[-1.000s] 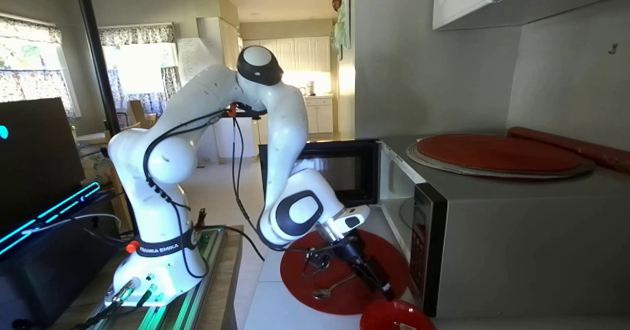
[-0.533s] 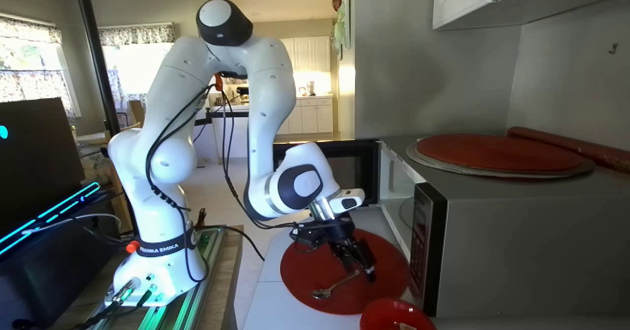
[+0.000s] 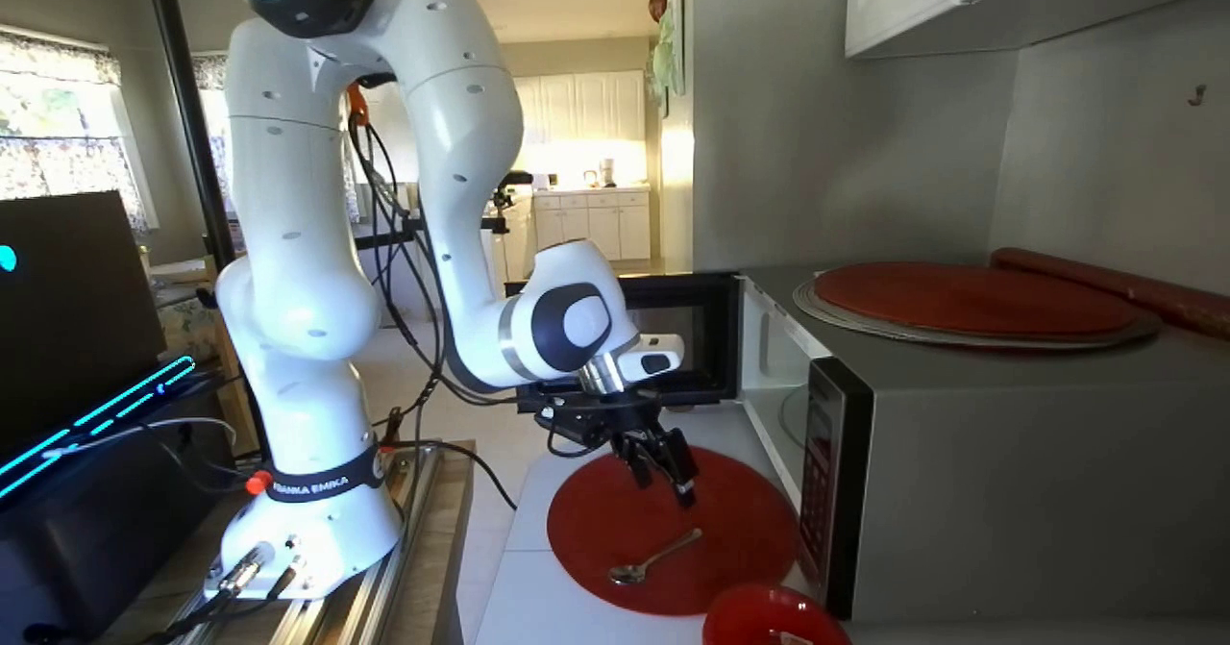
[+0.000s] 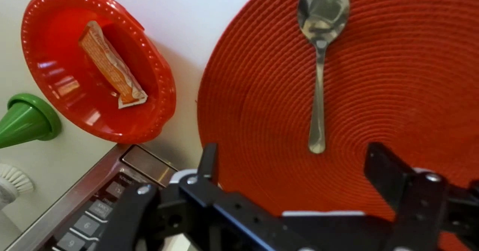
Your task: Remove the orange bowl from the microwave
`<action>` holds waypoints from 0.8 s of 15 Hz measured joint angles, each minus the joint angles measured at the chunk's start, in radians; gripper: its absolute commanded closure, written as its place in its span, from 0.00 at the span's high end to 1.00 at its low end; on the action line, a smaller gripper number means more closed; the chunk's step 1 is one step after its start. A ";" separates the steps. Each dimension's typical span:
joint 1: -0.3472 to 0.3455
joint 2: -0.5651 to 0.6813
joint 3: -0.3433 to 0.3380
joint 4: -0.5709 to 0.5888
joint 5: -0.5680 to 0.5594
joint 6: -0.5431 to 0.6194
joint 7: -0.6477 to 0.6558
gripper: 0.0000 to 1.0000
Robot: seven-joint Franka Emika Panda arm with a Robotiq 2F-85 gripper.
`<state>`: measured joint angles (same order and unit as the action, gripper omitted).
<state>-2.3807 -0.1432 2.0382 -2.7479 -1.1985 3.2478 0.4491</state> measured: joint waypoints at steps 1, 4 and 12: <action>-0.038 0.051 0.050 0.003 -0.013 -0.045 0.016 1.00; -0.063 0.154 0.102 0.008 0.003 -0.119 0.017 1.00; -0.065 0.168 0.104 0.007 0.003 -0.124 0.017 1.00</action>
